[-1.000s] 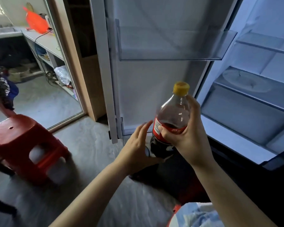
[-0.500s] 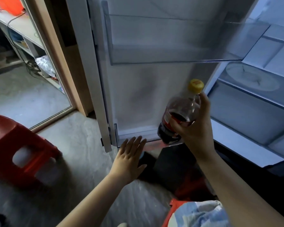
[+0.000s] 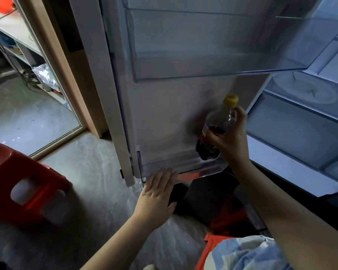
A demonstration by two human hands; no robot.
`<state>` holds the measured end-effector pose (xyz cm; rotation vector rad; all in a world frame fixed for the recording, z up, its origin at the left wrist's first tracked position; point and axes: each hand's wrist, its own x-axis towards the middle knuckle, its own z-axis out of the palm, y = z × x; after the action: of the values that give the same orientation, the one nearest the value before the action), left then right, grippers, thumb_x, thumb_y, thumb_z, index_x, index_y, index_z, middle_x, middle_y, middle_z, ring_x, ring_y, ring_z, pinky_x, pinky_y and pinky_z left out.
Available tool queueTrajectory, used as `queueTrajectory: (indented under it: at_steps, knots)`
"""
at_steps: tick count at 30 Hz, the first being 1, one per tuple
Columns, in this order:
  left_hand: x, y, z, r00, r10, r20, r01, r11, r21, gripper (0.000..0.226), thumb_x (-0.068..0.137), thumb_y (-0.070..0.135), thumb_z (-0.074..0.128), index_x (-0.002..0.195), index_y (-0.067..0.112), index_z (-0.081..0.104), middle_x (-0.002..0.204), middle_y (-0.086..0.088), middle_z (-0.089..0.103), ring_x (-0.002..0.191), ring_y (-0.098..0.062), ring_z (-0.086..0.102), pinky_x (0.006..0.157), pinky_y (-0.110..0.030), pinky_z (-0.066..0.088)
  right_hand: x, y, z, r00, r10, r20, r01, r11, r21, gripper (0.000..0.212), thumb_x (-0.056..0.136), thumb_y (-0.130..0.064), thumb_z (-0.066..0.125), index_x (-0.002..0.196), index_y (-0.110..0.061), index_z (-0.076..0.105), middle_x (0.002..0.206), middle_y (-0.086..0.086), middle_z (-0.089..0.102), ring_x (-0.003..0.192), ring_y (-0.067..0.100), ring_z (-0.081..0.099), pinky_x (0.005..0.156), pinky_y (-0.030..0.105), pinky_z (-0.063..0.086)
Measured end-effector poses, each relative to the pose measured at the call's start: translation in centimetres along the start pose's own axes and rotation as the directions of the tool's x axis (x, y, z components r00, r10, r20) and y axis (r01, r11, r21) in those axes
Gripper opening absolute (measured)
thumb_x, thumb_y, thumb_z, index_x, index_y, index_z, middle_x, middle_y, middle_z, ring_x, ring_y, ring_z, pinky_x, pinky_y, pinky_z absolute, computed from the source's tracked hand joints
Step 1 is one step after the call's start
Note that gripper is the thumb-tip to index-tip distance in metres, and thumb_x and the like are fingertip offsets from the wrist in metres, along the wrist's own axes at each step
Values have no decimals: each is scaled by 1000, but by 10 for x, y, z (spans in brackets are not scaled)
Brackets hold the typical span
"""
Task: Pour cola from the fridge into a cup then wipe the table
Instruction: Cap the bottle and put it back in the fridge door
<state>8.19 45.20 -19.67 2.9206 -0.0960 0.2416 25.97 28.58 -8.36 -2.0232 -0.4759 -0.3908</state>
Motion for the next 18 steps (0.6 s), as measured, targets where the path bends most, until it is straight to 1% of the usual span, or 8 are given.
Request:
queueTrajectory:
  at_steps: [3, 6, 8, 12, 14, 16, 18]
  knots:
    - [0, 1, -2, 1000, 13, -13, -13, 1000, 4, 95, 65, 47, 71, 144, 13, 31, 144, -6, 43, 134, -23, 32, 113, -38, 15, 0, 5, 7, 1000, 14, 10, -14, 1000, -2, 79, 70, -32, 82, 129, -29, 29, 129, 0, 46, 114, 16, 53, 92, 43, 51]
    - [0, 0, -4, 1000, 20, -13, -20, 1000, 8, 96, 65, 47, 72, 144, 13, 30, 144, -6, 43, 135, -22, 29, 114, -37, 11, -3, 12, 14, 999, 35, 38, -34, 999, -23, 82, 69, -31, 82, 130, -30, 28, 130, 3, 46, 113, 18, 54, 91, 44, 52]
    - [-1, 0, -6, 1000, 17, 7, -17, 1000, 4, 97, 65, 48, 72, 145, 13, 30, 145, -6, 43, 136, -21, 28, 113, -37, 11, -4, 17, 17, 997, 58, 54, -57, 998, -24, 84, 68, -30, 83, 131, -29, 27, 131, 4, 45, 113, 18, 54, 91, 44, 52]
    - [-2, -2, -8, 999, 22, 26, -22, 1000, -3, 99, 63, 48, 73, 145, 12, 29, 145, -7, 43, 136, -21, 27, 112, -37, 12, -3, 17, 20, 989, 126, 75, -126, 992, 0, 88, 69, -26, 83, 136, -27, 27, 135, 1, 42, 115, 12, 49, 98, 37, 47]
    - [-1, -2, -9, 999, 29, 24, -28, 1000, -9, 100, 63, 47, 74, 145, 11, 30, 144, -7, 43, 135, -21, 28, 112, -37, 14, -3, 18, 19, 986, 147, 82, -147, 989, 3, 88, 69, -26, 82, 137, -32, 27, 136, 1, 44, 116, 11, 50, 99, 38, 47]
    - [-1, -3, -10, 999, 46, 20, -46, 999, -11, 101, 61, 46, 75, 144, 11, 30, 143, -7, 44, 134, -21, 28, 112, -37, 13, -5, 17, 18, 984, 163, 78, -163, 987, -8, 93, 68, -27, 82, 139, -35, 23, 139, 1, 44, 122, 15, 49, 102, 41, 45]
    - [-1, -4, -8, 998, 55, 13, -55, 998, -4, 102, 60, 45, 76, 144, 10, 31, 142, -8, 45, 134, -22, 30, 113, -36, 10, -16, 14, 18, 988, 149, 41, -144, 985, -96, 102, 70, -25, 81, 147, -30, 13, 148, 5, 33, 135, 19, 37, 110, 42, 35]
